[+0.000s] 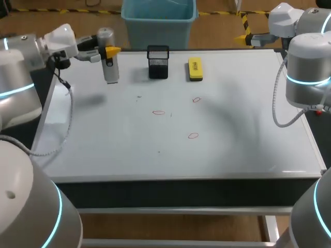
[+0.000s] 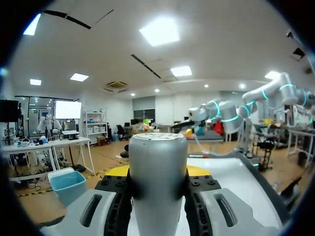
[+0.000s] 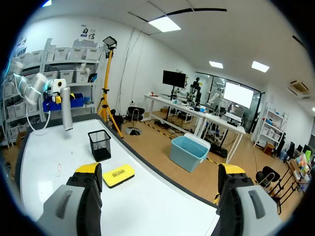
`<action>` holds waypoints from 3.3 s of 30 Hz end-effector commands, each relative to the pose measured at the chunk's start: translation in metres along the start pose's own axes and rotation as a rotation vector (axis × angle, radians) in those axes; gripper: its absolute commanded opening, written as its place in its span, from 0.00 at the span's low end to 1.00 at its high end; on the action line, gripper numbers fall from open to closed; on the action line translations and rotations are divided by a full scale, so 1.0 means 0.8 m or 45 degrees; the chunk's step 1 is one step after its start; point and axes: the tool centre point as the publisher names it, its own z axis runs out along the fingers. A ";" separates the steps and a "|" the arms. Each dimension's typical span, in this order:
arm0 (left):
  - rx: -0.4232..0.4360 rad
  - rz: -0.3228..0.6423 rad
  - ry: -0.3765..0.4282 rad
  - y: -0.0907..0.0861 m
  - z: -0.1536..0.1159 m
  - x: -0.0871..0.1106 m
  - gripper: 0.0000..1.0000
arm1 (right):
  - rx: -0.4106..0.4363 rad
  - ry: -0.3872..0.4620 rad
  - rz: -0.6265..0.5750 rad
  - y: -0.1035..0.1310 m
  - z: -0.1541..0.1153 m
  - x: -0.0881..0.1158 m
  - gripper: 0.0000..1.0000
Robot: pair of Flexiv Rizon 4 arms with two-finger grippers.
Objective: Pick up the inspection probe, press it on each red-marked spot on the whiteboard one by one, put down the probe, pick up the eraser, and wipe off all the red marks.
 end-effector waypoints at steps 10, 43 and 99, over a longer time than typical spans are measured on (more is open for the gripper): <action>0.018 0.004 -0.081 0.023 -0.019 -0.003 0.00 | 0.000 0.001 0.000 0.000 0.000 0.000 1.00; 0.000 -0.043 -0.072 0.030 -0.021 -0.008 0.00 | 0.118 0.560 -0.314 0.000 0.054 0.002 1.00; 0.000 -0.043 -0.072 0.030 -0.021 -0.008 0.00 | 0.532 1.607 -2.525 -0.087 0.167 0.141 1.00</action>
